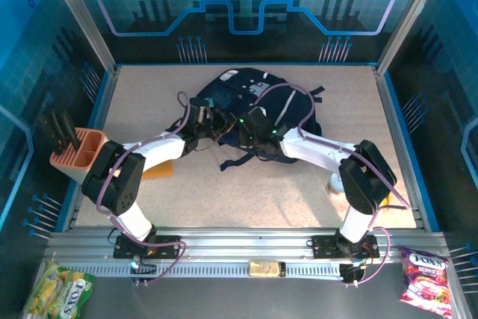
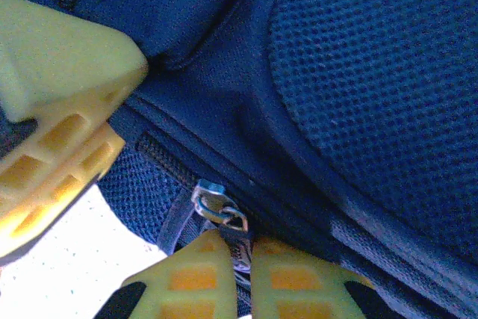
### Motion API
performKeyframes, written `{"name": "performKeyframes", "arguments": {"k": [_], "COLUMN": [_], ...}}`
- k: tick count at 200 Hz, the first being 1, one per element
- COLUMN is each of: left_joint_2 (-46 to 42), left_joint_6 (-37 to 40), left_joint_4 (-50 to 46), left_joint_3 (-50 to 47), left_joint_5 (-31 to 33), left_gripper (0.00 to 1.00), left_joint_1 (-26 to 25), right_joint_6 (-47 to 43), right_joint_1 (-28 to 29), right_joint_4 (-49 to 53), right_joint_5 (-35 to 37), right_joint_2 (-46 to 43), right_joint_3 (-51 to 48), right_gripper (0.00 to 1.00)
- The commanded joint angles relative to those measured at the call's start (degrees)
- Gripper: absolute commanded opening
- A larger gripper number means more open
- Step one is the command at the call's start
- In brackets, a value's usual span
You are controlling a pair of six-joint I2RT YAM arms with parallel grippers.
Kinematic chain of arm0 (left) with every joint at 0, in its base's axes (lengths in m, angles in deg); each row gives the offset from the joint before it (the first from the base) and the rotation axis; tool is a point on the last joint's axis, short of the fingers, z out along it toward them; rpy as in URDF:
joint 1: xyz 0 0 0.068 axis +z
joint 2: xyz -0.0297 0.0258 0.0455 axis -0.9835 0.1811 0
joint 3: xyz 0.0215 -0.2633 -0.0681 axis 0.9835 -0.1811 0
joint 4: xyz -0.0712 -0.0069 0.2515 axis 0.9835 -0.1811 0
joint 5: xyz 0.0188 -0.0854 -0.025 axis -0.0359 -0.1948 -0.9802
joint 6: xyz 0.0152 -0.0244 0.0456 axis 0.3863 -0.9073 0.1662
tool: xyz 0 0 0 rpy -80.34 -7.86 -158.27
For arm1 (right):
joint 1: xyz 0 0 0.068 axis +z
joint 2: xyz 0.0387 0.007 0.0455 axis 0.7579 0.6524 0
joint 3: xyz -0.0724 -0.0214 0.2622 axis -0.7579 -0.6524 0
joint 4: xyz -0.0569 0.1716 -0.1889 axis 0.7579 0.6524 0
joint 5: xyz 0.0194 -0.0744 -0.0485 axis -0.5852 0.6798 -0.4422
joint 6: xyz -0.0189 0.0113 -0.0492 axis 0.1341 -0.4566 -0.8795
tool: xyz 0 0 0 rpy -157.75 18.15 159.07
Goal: Pack books, pencil case, and school supplies into a backpack
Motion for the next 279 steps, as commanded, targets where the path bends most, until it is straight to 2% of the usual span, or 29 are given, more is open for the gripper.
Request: {"name": "performKeyframes", "arguments": {"k": [1,50,77,113,178,223,279], "left_joint_2": [-1.39,-0.65,-0.57,-0.78,-0.34,-0.23,0.02], "left_joint_6": [1.69,1.52,1.21,1.17,0.77,0.82,1.59], "left_joint_4": [1.99,2.44,2.66,2.61,2.90,2.91,1.63], "left_joint_3": [-0.07,0.57,0.64,0.55,0.90,1.01,1.17], "left_joint_5": [-2.09,-3.11,-3.58,-3.84,-4.37,-4.46,-3.94], "left_gripper": [0.00,0.00,0.00,0.00,0.00,0.00,0.00], "left_joint_1": [0.57,0.67,0.61,0.58,0.63,0.60,0.91], "right_joint_6": [-1.42,-2.26,-4.00,-5.17,-6.69,-6.35,-11.38], "right_joint_1": [-1.78,-1.80,-1.59,-1.42,-1.32,-1.26,-1.26], "right_joint_4": [3.01,2.39,0.87,0.45,3.51,7.17,9.47], "right_joint_5": [3.71,1.89,-1.09,0.14,0.20,5.80,6.54], "right_joint_2": [-3.90,-5.48,-5.31,-3.67,2.52,6.08,7.31], "right_joint_3": [-3.97,-5.38,-3.74,-2.32,3.50,7.31,8.94], "right_gripper": [0.10,0.11,0.17,0.28,0.38,0.37,0.20]}}
